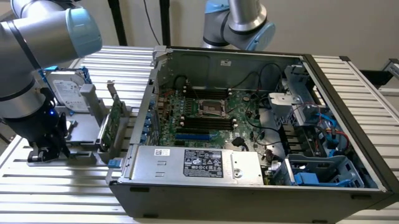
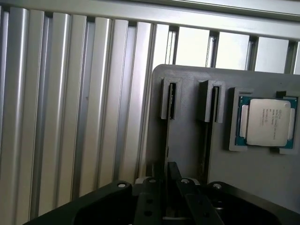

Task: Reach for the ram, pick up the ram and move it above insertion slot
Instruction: 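Pick up the ram and move it above insertion slot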

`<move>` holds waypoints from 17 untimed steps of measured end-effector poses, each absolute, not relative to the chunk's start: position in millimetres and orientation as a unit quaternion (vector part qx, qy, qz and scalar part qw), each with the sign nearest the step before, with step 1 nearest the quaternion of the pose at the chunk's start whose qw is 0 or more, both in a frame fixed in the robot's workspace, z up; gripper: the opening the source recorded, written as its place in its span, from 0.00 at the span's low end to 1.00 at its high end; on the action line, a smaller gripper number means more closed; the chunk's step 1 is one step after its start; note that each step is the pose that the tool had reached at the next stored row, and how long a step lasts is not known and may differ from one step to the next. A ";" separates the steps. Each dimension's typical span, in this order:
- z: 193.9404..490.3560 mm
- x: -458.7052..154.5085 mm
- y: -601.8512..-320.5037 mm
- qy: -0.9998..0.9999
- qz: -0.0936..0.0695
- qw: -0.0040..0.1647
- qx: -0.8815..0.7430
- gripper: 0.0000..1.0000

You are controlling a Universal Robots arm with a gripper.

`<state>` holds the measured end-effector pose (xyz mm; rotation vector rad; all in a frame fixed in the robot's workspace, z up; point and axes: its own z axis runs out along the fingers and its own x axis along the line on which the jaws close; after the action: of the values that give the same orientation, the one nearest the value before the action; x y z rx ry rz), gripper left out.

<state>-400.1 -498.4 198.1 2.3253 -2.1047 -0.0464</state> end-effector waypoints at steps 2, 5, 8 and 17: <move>197.9 -400.1 -498.4 -0.671 -0.015 0.002 0.741 0.15; 197.8 -399.8 -498.4 -0.671 -0.015 0.002 0.741 0.14; 197.9 -399.5 -498.4 -0.672 -0.015 0.002 0.741 0.14; 197.8 -398.8 -498.3 -0.674 -0.015 0.003 0.739 0.14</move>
<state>-398.8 -498.3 197.8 2.3169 -2.1137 -0.0473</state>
